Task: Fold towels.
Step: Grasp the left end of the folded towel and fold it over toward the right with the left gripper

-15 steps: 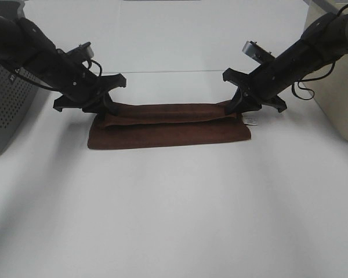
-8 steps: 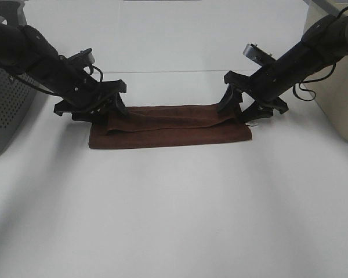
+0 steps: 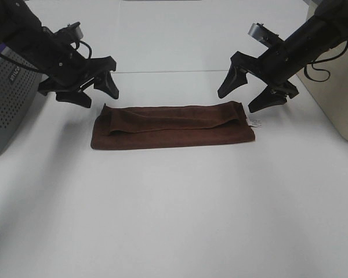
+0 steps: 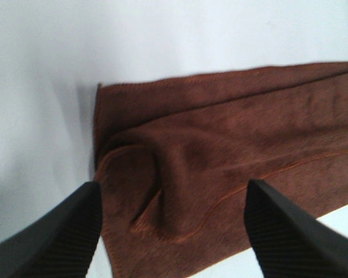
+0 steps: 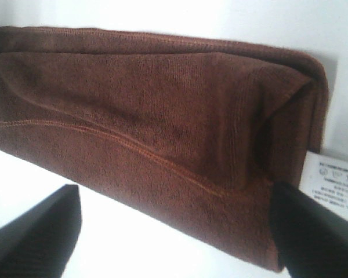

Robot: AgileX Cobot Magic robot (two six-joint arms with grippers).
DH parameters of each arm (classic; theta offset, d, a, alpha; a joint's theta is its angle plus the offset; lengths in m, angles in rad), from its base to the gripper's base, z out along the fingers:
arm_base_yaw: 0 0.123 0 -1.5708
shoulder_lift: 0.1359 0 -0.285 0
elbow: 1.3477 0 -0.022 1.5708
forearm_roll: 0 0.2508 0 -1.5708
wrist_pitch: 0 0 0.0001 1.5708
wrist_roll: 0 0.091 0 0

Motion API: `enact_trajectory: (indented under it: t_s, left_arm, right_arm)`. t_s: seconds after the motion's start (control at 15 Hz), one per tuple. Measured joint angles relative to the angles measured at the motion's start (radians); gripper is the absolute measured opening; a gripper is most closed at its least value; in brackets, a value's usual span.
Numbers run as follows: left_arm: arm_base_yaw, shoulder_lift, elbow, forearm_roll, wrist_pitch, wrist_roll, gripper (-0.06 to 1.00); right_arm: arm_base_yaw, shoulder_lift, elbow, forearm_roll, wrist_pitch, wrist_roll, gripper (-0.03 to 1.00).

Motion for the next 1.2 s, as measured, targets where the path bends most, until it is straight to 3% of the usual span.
enact_trajectory:
  t_s: [0.2,0.4,0.53,0.6,0.67,0.73,0.87,0.93,1.2]
  left_arm:
    - [0.01,0.027,0.0,0.076,0.047,-0.069,0.67]
    - [0.01,0.079,0.0,0.054,0.046,-0.086,0.67]
    - [0.011,0.11,0.0,-0.047,0.028,-0.038,0.67]
    - [0.004,0.126,0.0,-0.172,0.018,0.043,0.67]
    - [0.0,0.13,0.0,-0.21,0.013,0.068,0.66]
    - [-0.011,0.143,0.0,-0.282,0.0,0.119,0.61]
    - [-0.011,0.148,0.0,-0.294,-0.002,0.127,0.19]
    - [-0.003,0.148,0.0,-0.271,-0.002,0.113,0.07]
    - [0.061,0.114,0.0,-0.139,0.005,0.025,0.05]
  right_arm:
    - [0.0,-0.007,0.0,-0.136,0.05,0.096,0.83]
    - [0.0,-0.007,0.0,-0.229,0.069,0.142,0.83]
    - [0.0,-0.007,0.0,-0.241,0.068,0.149,0.83]
    - [0.0,-0.007,0.0,-0.243,0.065,0.149,0.83]
    - [0.0,-0.007,0.0,-0.243,0.062,0.149,0.83]
    - [0.0,-0.007,0.0,-0.243,0.05,0.149,0.83]
    - [0.0,-0.007,0.0,-0.243,0.047,0.149,0.83]
    - [0.0,-0.007,0.0,-0.243,0.047,0.149,0.83]
    - [0.0,-0.007,0.0,-0.243,0.047,0.149,0.83]
